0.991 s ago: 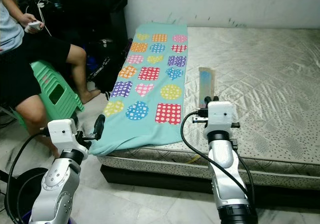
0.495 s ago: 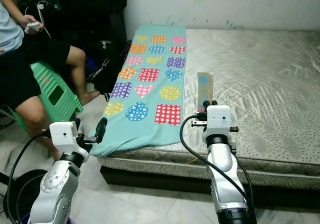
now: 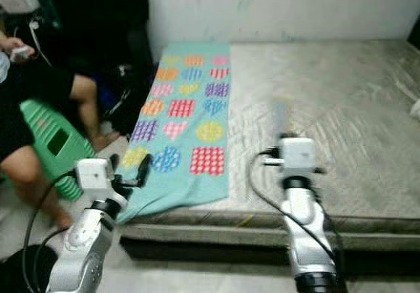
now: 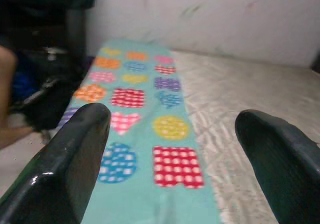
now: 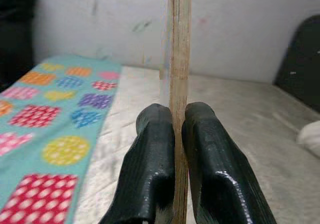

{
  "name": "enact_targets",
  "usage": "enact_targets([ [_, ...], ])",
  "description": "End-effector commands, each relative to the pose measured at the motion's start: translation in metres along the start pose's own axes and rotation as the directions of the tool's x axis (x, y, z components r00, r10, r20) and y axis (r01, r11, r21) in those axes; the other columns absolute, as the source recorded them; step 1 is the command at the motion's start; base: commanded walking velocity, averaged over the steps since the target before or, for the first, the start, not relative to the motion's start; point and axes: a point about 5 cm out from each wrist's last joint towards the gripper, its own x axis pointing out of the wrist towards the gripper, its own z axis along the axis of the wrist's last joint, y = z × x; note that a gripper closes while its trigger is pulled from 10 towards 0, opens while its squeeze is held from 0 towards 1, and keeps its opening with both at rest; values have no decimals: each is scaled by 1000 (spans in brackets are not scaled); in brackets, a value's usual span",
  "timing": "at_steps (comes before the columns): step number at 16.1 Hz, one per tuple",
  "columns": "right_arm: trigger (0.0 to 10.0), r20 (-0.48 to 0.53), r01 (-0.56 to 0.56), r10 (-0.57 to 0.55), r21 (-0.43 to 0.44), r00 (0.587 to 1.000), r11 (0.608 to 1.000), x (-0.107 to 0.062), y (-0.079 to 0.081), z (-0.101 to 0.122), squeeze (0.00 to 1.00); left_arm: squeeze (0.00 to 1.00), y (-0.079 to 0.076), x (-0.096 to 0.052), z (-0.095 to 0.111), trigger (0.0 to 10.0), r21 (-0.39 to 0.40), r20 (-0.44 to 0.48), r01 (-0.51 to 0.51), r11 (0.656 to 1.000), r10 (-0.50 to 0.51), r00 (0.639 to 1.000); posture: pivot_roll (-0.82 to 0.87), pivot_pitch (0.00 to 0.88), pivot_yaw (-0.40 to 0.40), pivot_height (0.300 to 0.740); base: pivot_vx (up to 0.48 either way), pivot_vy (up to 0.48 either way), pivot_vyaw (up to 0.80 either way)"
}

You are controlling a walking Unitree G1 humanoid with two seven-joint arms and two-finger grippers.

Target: Clean up the room

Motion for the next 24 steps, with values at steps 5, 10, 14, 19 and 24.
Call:
enact_targets([
  [5,10000,69,-48,46,18,997,999,6,14,15,0,0,15,-3,1,10000,7,-1,-81,997,81,997,-108,0,22,740,52,0,0],
  [10,10000,69,-52,51,13,996,999,7,15,14,0,0,9,-3,4,10000,3,15,-11,1000,11,1000,-106,0,19,740,0,0,0],
  [14,10000,71,-53,52,14,996,998,8,15,14,0,0,7,-3,5,10000,-8,20,10,1000,-10,1000,-109,0,20,740,352,0,0],
  [19,10000,73,-51,51,11,996,999,9,15,15,0,0,6,-3,4,10000,-14,19,17,1000,-17,1000,-107,0,17,740,382,0,0],
  [24,10000,70,-46,45,9,997,999,8,13,13,0,0,11,-3,0,10000,-7,-12,-63,998,63,998,-107,0,18,740,199,0,0],
])
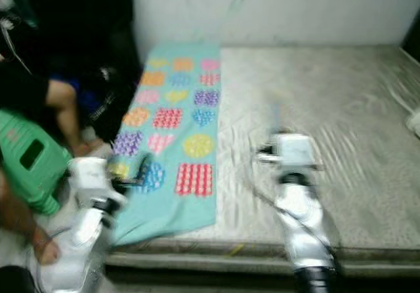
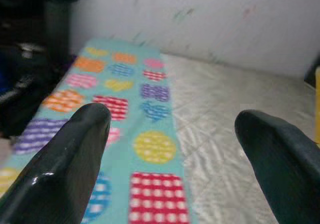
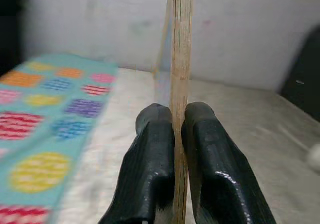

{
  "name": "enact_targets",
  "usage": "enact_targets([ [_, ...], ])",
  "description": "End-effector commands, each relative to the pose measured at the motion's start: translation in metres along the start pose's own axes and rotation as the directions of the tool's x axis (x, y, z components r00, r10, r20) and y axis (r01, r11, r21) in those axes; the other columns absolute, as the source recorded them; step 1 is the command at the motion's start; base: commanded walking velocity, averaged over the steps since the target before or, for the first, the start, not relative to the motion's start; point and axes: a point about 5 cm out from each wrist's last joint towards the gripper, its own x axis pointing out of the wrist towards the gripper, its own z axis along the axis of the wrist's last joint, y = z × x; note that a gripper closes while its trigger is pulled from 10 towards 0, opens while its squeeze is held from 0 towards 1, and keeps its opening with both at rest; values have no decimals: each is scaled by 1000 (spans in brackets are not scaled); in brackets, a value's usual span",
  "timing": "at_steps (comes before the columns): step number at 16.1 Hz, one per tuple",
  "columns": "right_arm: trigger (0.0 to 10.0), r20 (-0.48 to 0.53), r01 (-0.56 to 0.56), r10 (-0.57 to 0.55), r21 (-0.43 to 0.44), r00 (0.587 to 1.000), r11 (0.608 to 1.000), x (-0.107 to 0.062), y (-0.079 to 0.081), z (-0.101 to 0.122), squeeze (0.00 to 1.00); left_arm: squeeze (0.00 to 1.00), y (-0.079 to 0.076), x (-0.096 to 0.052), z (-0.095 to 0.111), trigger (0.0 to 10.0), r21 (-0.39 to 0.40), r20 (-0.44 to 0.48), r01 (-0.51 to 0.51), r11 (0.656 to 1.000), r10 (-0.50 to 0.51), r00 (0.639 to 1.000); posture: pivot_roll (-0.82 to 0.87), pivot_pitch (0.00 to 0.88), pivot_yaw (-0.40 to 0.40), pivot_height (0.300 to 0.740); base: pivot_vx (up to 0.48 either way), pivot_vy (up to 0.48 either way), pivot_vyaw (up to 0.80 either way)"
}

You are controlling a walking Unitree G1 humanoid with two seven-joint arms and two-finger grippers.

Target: Clean up the room

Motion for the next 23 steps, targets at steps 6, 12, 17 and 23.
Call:
enact_targets([
  [6,10000,56,-25,24,18,998,1000,-1,7,11,0,0,23,-6,1,10000,33,-14,-112,993,113,993,-109,0,18,740,0,0,0],
  [12,10000,37,-15,15,14,999,1000,-3,3,7,0,0,24,-5,-2,10000,27,-22,-129,991,130,991,-115,0,18,740,0,0,-648],
  [17,10000,20,-32,31,39,999,999,-8,14,0,0,0,15,2,-9,10000,-2,-42,-89,996,89,995,-117,0,12,740,0,0,-356],
  [23,10000,27,-46,45,35,999,998,-9,14,0,0,0,25,-5,-11,10000,6,-43,-121,993,122,992,-114,0,11,740,0,0,0],
])
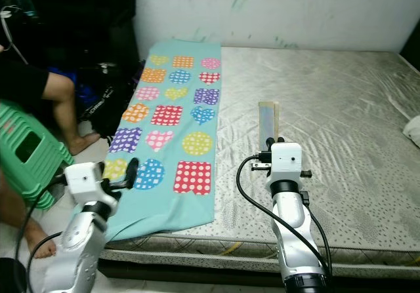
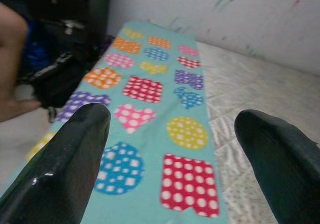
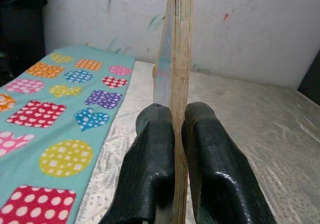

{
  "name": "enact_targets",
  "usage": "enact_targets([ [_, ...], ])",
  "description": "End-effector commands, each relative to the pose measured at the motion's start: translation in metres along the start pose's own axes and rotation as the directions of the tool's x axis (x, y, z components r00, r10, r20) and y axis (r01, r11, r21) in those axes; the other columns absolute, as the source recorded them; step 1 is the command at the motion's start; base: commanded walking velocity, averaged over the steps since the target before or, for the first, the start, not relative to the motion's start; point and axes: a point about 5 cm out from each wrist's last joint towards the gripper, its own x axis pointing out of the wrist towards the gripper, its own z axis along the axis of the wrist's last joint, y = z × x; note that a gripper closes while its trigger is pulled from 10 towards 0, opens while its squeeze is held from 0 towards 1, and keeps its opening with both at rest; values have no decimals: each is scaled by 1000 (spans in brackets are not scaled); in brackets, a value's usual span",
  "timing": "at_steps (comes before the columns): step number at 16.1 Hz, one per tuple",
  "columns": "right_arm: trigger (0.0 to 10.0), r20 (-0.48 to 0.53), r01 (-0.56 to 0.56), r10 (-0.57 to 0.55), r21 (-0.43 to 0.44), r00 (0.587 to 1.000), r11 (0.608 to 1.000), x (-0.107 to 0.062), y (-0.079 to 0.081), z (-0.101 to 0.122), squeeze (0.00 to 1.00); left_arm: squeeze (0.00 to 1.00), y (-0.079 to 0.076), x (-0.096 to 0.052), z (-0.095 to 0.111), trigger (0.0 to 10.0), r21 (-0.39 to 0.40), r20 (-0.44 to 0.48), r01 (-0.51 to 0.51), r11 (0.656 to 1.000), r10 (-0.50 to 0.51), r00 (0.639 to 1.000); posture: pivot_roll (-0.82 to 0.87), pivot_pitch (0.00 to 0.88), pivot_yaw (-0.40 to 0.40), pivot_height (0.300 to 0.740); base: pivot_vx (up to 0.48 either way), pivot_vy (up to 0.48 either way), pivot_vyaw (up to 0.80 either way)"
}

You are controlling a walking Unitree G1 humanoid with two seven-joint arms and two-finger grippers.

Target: Clean up the room

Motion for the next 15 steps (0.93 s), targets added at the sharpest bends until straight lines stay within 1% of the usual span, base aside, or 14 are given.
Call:
enact_targets([
  [1,10000,41,3,-3,-5,999,1000,0,-3,6,0,0,3,-2,-2,10000,19,-1,0,1000,0,1000,-114,0,9,740,0,0,0],
  [3,10000,30,-11,12,-8,999,1000,-2,-3,3,0,0,7,-4,-3,10000,17,-5,-12,1000,12,1000,-115,0,7,740,0,0,0],
  [6,10000,-16,3,-2,49,1000,999,-5,-4,-3,0,0,9,-5,-5,10000,14,-5,-38,999,38,999,-117,0,6,740,0,0,0],
  [8,10000,-16,-1,2,51,1000,999,-4,-3,-3,0,0,9,-4,-4,10000,17,-4,-35,999,35,999,-117,0,7,740,0,0,0],
  [11,10000,-13,-2,3,53,1000,999,-2,-3,-2,0,0,8,0,-1,10000,-10,2,-9,1000,9,1000,-119,0,9,740,0,0,0],
  [13,10000,-15,7,-6,59,1000,998,-1,-4,-2,0,0,9,0,0,10000,-14,5,-17,1000,17,1000,-119,0,9,740,0,0,0],
  [14,10000,-27,12,-10,78,1000,997,-2,-4,-3,0,0,8,0,0,10000,-18,5,-22,1000,22,1000,-120,0,10,740,0,0,0],
  [15,10000,-83,38,-26,152,996,988,-3,-4,-8,0,0,8,0,-1,10000,-8,7,-27,1000,27,1000,-123,0,9,740,0,0,0],
])
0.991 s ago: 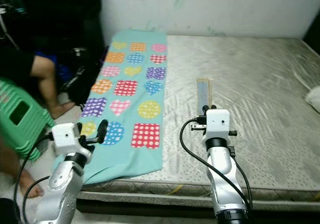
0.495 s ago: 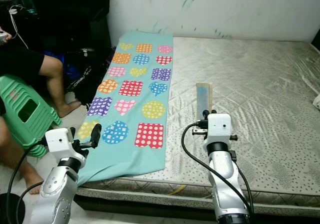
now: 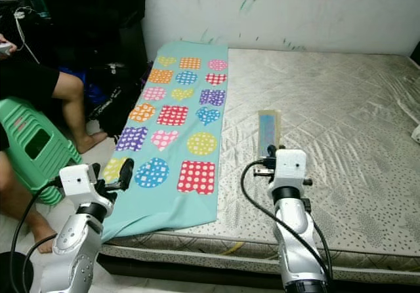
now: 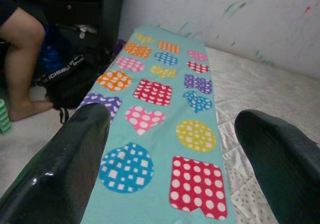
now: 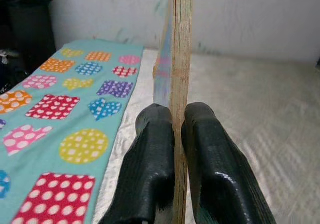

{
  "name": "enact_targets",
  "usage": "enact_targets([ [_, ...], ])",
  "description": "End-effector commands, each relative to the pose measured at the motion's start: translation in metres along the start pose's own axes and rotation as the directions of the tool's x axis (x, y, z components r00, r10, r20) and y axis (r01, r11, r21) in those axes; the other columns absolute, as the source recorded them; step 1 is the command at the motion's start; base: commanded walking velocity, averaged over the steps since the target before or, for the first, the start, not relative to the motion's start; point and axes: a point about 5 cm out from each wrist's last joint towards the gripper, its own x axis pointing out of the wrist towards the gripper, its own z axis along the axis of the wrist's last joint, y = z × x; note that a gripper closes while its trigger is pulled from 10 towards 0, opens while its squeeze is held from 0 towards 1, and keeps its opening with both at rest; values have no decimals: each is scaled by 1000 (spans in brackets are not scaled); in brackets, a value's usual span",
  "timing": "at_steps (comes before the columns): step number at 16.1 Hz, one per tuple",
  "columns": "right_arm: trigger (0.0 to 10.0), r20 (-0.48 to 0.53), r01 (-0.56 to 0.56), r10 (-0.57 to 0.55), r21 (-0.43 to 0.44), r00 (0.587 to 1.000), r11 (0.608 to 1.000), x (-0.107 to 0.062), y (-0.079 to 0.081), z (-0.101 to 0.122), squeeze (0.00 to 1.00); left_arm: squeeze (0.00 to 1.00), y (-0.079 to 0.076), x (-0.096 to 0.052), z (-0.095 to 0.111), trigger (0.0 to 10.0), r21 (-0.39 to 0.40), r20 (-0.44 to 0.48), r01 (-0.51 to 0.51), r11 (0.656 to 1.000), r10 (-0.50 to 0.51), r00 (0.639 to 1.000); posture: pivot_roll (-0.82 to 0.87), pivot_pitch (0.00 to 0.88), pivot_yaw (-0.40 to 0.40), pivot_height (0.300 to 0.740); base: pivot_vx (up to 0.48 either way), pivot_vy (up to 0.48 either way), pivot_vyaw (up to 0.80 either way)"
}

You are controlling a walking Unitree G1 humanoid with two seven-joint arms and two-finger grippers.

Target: Clean up the room

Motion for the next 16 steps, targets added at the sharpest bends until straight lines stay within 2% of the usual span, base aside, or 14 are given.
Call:
enact_targets([
  [1,10000,-49,20,-16,84,999,996,3,-1,-1,0,0,0,0,-1,10000,3,-5,-7,1000,7,1000,-123,0,8,740,0,0,0],
  [3,10000,-121,60,-42,151,992,987,1,-4,-11,0,0,-1,1,0,10000,6,-3,-5,1000,5,1000,-124,0,8,740,0,0,0],
  [5,10000,-152,82,-56,172,987,982,0,-7,-15,0,0,0,3,1,10000,7,1,-9,1000,9,1000,-128,0,9,740,0,0,0],
  [10,10000,-117,28,-12,139,993,990,1,-1,-5,0,0,-2,2,1,10000,-12,1,-18,1000,18,1000,-133,0,8,740,0,0,0],
  [14,10000,-28,-68,69,63,997,996,0,9,6,0,0,-1,1,2,10000,-23,2,-18,1000,18,1000,-129,0,10,740,0,0,0],
  [16,10000,-25,-71,73,58,997,996,-1,11,6,0,0,-1,1,3,10000,-23,4,-17,1000,17,1000,-128,0,11,740,0,0,0],
])
